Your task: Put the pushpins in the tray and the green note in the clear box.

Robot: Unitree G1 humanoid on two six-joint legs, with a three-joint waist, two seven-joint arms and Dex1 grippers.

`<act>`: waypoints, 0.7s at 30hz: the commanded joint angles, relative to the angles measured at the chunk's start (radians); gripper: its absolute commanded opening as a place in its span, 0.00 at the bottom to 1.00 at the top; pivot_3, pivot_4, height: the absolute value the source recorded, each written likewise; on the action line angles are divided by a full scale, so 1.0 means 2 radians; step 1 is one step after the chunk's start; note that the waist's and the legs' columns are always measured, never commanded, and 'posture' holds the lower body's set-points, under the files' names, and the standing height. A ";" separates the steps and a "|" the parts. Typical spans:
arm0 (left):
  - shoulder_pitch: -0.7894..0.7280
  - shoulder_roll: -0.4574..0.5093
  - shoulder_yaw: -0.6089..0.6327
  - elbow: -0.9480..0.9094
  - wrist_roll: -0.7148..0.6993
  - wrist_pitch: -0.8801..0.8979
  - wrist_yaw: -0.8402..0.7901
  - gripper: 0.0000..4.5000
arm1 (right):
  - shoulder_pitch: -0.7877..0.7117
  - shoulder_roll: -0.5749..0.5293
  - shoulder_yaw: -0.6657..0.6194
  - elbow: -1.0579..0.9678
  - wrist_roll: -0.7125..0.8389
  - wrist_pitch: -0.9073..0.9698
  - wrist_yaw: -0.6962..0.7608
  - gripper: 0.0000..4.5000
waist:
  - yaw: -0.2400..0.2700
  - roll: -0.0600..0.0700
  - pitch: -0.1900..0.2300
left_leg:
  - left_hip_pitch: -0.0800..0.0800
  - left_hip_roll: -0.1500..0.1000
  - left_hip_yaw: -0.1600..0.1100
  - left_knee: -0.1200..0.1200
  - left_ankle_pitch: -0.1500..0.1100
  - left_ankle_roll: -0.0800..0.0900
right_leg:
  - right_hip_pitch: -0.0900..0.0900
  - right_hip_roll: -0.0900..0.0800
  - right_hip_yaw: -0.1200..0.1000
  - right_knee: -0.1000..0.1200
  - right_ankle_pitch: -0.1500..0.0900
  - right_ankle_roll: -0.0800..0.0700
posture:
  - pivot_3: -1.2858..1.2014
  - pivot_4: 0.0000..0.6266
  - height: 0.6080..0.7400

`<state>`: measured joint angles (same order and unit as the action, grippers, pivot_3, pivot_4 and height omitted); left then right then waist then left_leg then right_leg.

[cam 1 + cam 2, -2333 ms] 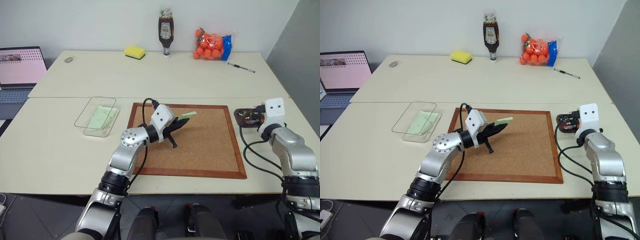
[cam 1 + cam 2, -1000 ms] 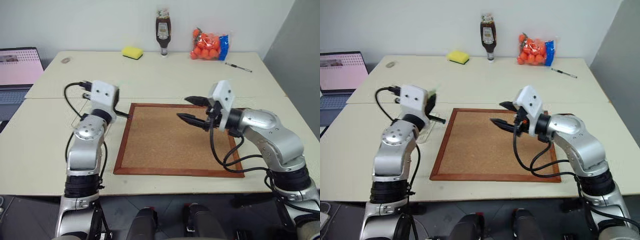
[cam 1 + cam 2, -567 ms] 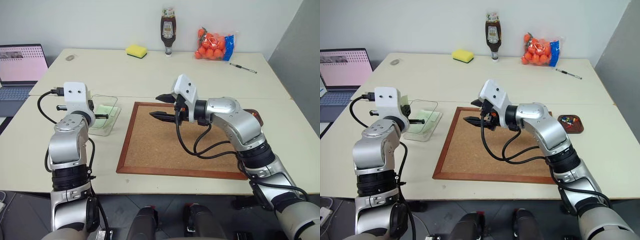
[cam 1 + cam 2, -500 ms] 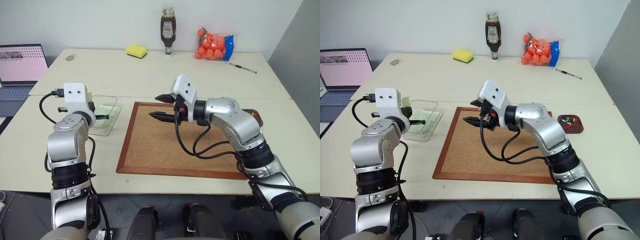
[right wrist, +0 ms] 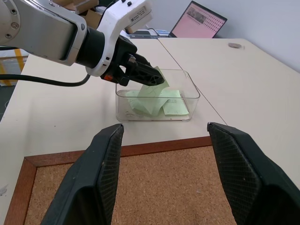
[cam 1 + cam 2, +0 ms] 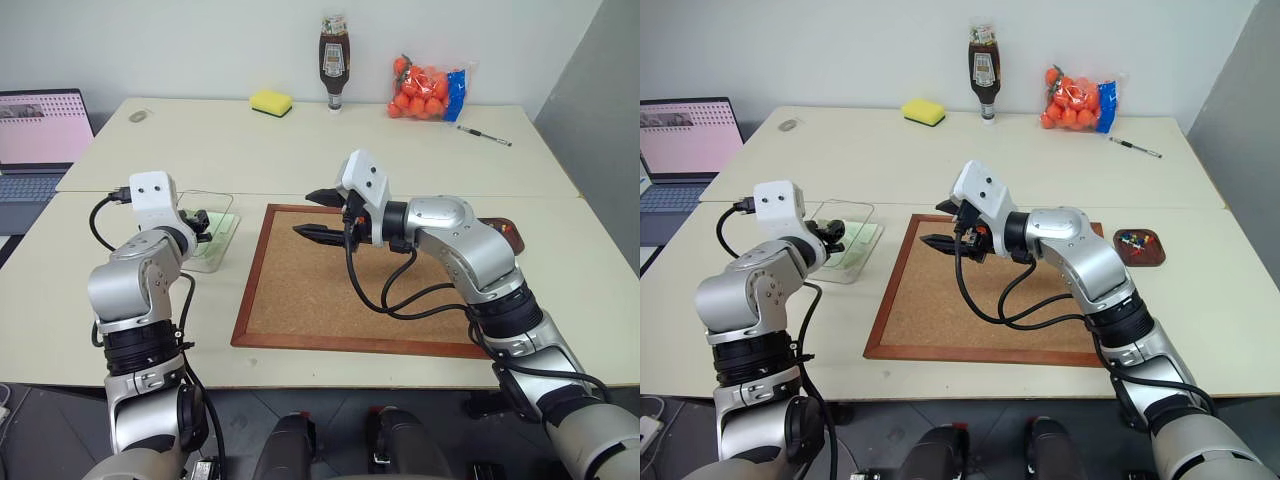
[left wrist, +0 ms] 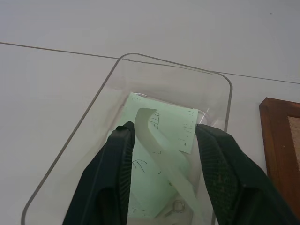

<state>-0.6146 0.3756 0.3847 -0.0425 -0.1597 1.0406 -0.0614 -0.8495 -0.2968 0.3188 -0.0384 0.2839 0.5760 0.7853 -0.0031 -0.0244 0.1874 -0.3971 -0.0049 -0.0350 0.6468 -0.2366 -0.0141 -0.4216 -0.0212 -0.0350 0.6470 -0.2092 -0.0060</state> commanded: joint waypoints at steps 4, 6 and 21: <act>-0.004 0.014 -0.020 -0.031 0.023 -0.049 0.023 0.70 | 0.005 -0.002 -0.022 -0.034 0.003 -0.002 -0.005 0.67 | 0.000 0.000 0.000 | 0.000 0.000 0.000 0.000 0.000 0.000 | 0.000 0.000 0.000 0.000 0.000 0.000 | 0.52 0.24 1.00; 0.002 0.019 -0.032 -0.039 0.034 -0.067 0.024 0.70 | 0.013 -0.005 -0.030 -0.045 0.009 0.003 -0.008 0.67 | 0.000 0.000 0.000 | 0.000 0.000 0.000 0.000 0.000 0.000 | 0.000 0.000 0.000 0.000 0.000 0.000 | 0.52 0.24 1.00; 0.091 -0.010 -0.186 -0.147 0.002 -0.183 -0.107 0.70 | 0.235 -0.072 -0.176 -0.184 0.036 -0.014 -0.065 0.67 | 0.003 0.000 0.000 | 0.000 0.000 0.001 0.000 0.000 0.000 | 0.000 -0.001 0.001 -0.001 0.000 0.000 | 0.52 0.24 1.00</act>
<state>-0.4443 0.3623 0.0332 -0.2863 -0.1316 0.7251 -0.2323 -0.3978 -0.4526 0.0281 -0.3588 0.3445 0.5931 0.7017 0.0025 -0.0246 0.1873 -0.3969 -0.0049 -0.0319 0.6465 -0.2367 -0.0141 -0.4211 -0.0218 -0.0329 0.6460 -0.2095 -0.0060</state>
